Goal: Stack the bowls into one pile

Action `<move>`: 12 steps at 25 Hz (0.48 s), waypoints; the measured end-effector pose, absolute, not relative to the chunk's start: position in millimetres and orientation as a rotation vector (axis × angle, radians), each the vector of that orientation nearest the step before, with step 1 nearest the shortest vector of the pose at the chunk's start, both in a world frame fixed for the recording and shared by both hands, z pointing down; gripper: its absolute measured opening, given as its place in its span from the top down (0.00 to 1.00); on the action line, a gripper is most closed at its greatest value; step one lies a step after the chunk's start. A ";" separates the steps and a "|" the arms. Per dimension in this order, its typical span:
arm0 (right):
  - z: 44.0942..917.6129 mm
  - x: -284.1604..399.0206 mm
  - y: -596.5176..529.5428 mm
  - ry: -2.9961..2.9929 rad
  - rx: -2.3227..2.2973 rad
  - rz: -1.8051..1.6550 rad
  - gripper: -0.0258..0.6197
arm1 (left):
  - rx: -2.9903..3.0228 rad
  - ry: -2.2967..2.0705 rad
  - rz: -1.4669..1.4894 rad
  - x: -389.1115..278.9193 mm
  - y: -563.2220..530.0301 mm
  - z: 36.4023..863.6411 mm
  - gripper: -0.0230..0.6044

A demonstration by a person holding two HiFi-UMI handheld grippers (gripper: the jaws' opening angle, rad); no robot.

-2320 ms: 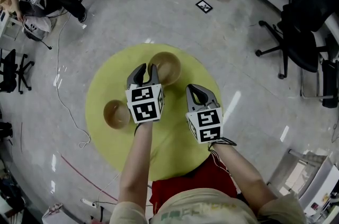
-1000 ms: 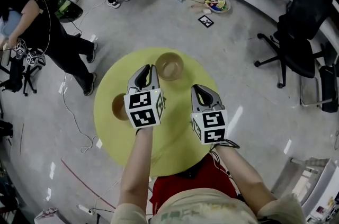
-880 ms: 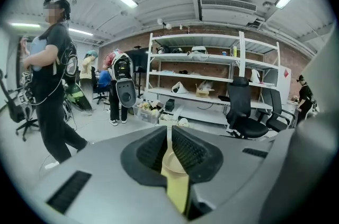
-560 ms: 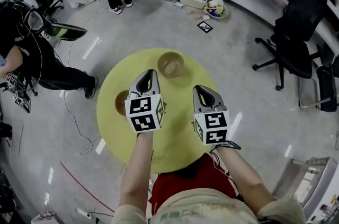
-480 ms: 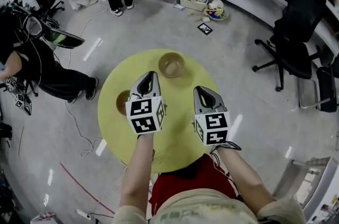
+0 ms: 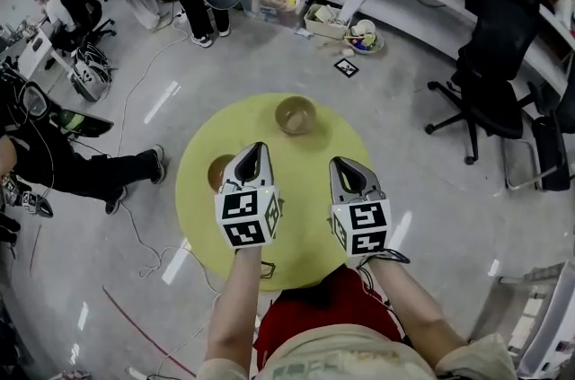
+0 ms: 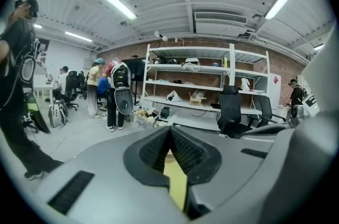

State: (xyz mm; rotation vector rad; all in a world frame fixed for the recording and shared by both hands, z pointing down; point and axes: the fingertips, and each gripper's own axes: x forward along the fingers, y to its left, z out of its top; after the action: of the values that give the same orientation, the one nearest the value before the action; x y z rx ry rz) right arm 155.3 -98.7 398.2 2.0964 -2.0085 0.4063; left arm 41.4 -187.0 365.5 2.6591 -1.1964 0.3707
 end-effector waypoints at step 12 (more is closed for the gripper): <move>369.7 124.4 -51.9 -2.028 2.145 0.302 0.91 | 2.659 -1.176 0.333 -4.9 -129.3 363.3 0.93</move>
State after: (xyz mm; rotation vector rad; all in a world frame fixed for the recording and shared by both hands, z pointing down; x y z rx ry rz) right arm 124.4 -51.9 369.7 2.1447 -2.0280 0.3022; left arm -4.9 -129.3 363.3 2.6586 -1.1759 0.3326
